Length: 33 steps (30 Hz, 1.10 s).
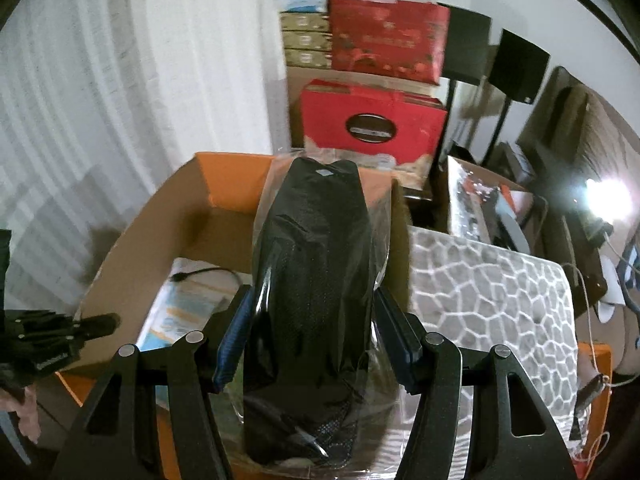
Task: Organize objects
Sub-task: 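Carry the black mask over the box with the right tool, then lower the black mask into the box and open the right tool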
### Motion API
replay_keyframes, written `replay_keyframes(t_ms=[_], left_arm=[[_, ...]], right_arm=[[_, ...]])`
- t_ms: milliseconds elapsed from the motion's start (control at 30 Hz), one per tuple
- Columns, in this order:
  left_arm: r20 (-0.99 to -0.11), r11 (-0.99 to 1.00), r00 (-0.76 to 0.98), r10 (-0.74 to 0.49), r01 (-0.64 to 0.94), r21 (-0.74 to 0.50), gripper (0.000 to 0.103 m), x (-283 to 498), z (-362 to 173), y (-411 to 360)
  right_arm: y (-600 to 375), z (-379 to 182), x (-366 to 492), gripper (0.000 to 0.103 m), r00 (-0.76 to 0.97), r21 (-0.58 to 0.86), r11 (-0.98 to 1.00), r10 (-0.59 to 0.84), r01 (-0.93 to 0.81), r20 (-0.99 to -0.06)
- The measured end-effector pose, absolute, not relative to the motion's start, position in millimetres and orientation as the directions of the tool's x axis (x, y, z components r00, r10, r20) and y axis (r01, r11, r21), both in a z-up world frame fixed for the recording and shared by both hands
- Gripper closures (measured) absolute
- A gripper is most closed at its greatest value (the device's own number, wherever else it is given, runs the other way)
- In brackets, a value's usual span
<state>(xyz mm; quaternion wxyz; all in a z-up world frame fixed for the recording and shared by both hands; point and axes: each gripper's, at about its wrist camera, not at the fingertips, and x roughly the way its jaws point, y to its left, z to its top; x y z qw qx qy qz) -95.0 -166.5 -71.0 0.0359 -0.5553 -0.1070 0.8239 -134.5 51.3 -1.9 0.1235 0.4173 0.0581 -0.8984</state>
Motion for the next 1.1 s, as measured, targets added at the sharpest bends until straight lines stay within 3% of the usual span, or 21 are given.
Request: replay_keyframes(t_ms=[700,833,933,1100], left_arm=[[-0.905,-0.971,-0.381,0.189,0.063,-0.229,0.096,-92,-69,-163],[-0.905,-0.972,-0.381,0.188,0.063,-0.228,0.096,-92,-69,-164],[-0.905,-0.971,-0.381,0.188,0.064,-0.229,0.096,-92,-69,-163],[-0.905,-0.971,-0.381,0.19,0.065,-0.231,0.096,-93,-69,-164]], right_arm=[[-23,-25,-130,0.038,-0.559,0.043,-0.931,-0.254,0.363,-0.789],[-27,-30,-130,0.032,-0.555,0.042,-0.93,-0.253,0.364,-0.792],[-28,-30,-128,0.021,-0.561,0.04,-0.931,-0.253,0.364,-0.788],[-27,-28,-125,0.02,-0.565,0.035,-0.93,-0.253,0.367,-0.785]])
